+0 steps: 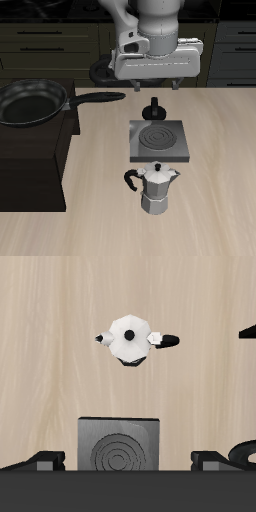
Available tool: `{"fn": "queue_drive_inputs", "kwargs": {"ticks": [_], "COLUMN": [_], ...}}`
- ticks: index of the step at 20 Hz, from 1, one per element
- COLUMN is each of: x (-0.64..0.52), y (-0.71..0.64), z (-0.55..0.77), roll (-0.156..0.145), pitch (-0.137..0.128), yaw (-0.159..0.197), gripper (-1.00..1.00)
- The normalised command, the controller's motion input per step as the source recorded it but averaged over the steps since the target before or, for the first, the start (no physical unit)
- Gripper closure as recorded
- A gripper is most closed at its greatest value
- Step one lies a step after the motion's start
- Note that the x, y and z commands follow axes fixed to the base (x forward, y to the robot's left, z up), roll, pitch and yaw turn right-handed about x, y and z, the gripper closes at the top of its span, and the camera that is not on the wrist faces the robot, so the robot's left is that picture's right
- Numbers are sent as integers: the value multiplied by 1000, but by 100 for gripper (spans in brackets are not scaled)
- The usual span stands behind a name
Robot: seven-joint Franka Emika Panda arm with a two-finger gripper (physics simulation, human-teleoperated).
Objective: Place the moka pot on the stove
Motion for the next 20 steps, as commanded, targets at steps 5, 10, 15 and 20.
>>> {"fn": "queue_drive_inputs", "kwargs": {"ticks": [5, 10, 15, 20], "x": [226, 203, 183, 153], "y": [140, 62, -19, -78], "z": [45, 68, 47, 43], "roll": [27, 10, -17, -26], "pitch": [-26, -27, -13, -10], "yaw": [19, 5, -8, -27], "gripper": [-100, -100, -100, -100]}}
